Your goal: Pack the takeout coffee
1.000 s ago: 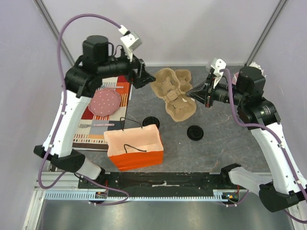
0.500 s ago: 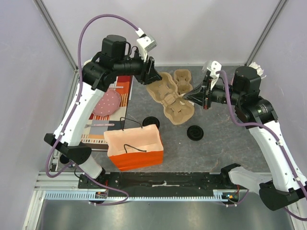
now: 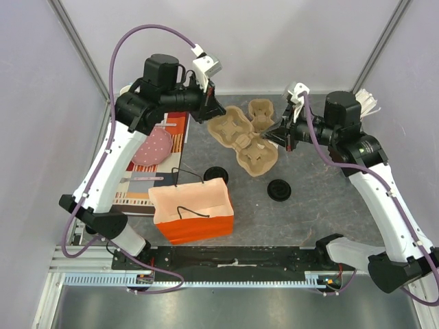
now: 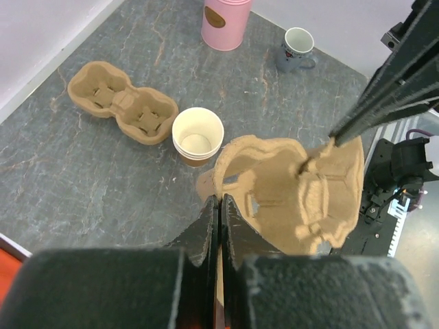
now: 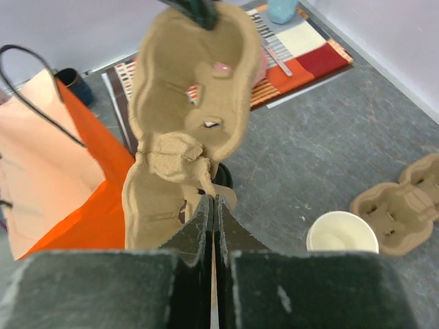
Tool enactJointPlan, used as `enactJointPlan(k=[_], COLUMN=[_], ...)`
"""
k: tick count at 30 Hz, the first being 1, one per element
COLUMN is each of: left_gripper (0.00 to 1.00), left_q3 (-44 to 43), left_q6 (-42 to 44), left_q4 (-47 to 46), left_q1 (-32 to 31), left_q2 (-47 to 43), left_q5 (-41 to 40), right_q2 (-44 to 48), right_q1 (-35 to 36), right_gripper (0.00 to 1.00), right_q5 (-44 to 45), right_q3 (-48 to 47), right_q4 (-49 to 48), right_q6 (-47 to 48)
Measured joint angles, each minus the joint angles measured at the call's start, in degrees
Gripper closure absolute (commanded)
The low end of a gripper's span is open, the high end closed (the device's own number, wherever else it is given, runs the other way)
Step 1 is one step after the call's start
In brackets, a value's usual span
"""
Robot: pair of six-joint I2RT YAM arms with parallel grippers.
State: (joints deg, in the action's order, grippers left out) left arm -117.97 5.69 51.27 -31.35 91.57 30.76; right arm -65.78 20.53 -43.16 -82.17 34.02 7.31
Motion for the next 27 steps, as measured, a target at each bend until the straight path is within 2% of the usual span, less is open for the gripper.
enactJointPlan(k=[1, 2, 5, 8, 13, 16, 19, 21, 27], left_gripper=[0.98, 0.98, 0.98, 0.98, 0.98, 0.98, 0.98, 0.98, 0.98], left_q3=[0.26, 0.76, 3.34, 4.90, 5.57, 5.51, 4.28, 2.93, 0.68], left_q6=[-0.28, -0.68, -2.16, -4.33, -9.05, -11.74, -14.12, -15.45, -17.49], left_q4=[-0.07, -0.26, -1.07, -1.11, -2.19, -2.34, -2.34, -2.71, -3.91], left_q1=[0.00, 0.00, -0.02, -0.02, -0.02, -0.02, -0.02, -0.02, -0.02], left_q2=[-0.35, -0.85, -3.37, -5.64, -7.19, -7.08, -6.45, -5.95, -5.66], left_q5=[-0.50, -1.01, -3.39, -6.58, -11.30, -13.75, -15.91, -17.14, -19.23], right_q2=[-0.26, -0.46, -1.22, -2.58, -3.54, -3.54, -4.00, -4.37, -7.30], right_q1=[0.00, 0.07, 0.15, 0.15, 1.68, 8.76, 19.17, 24.04, 28.13], right_gripper=[0.85, 0.69, 0.55, 0.50, 0.50, 0.43, 0.38, 0.31, 0.26], right_q5=[1.16, 2.69, 7.50, 11.47, 22.47, 34.67, 43.43, 47.56, 57.81], right_q3=[-0.02, -0.04, -0.13, -1.14, -3.02, -4.98, -6.93, -7.13, -4.98], right_q4=[0.00, -0.09, -0.70, -1.86, -6.67, -8.61, -10.12, -11.52, -13.64], right_q6=[-0.50, -1.38, -4.11, -8.02, -19.98, -26.21, -30.47, -33.57, -41.72])
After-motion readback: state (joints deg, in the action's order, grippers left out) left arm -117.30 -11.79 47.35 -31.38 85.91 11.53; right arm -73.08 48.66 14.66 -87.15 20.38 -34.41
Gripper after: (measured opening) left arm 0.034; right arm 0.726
